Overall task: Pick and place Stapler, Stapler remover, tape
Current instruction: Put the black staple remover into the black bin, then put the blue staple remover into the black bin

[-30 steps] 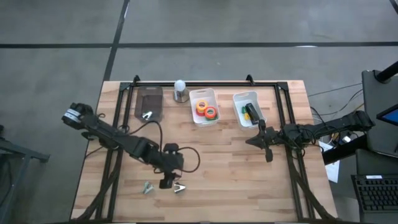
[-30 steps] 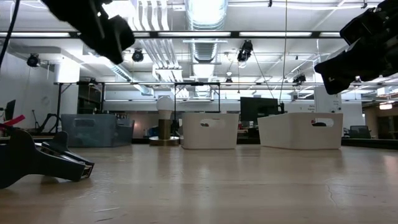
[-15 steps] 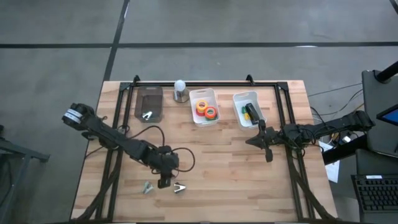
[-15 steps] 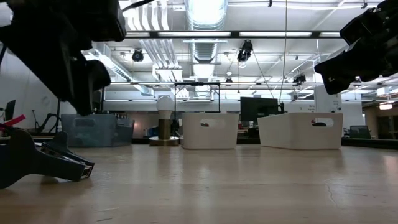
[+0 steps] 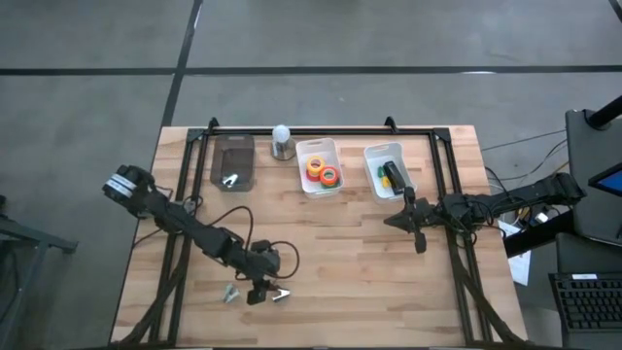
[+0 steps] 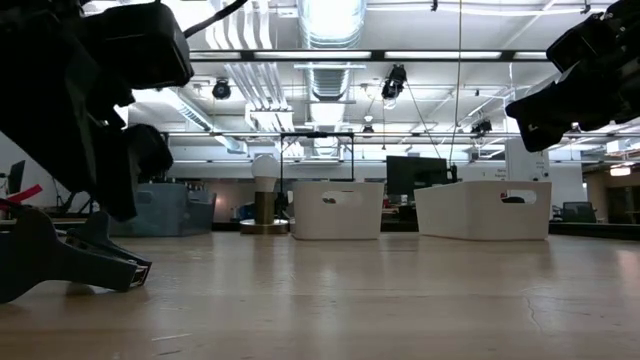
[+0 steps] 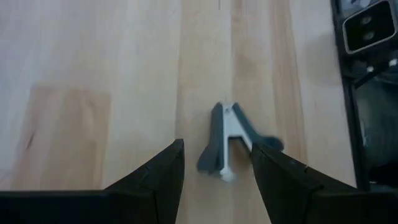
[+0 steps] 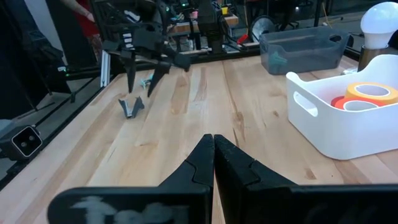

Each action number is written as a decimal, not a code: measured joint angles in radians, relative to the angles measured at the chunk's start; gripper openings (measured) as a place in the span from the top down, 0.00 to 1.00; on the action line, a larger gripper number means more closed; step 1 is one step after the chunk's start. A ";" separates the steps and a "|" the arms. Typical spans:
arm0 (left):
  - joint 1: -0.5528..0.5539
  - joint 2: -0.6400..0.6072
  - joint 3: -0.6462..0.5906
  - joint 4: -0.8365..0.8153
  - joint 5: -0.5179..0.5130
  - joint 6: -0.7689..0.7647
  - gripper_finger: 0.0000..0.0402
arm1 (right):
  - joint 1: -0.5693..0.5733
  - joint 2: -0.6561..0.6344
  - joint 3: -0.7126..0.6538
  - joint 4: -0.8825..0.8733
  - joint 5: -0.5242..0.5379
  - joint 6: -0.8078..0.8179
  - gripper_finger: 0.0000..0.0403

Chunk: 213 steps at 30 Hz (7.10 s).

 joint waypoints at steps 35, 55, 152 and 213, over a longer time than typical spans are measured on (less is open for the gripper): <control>-0.001 0.076 0.020 0.031 0.000 0.007 0.97 | 0.000 0.000 0.000 0.000 0.000 0.000 0.98; 0.007 -0.030 0.026 -0.077 -0.071 0.079 0.99 | 0.000 0.000 0.000 0.000 0.000 0.000 0.98; 0.547 -0.665 -0.223 -0.528 -0.306 -0.053 0.56 | 0.000 0.000 0.000 0.000 0.000 0.000 0.98; -0.337 -0.260 -0.161 -0.441 0.003 -0.920 0.55 | 0.000 0.000 0.000 0.000 0.000 0.000 0.98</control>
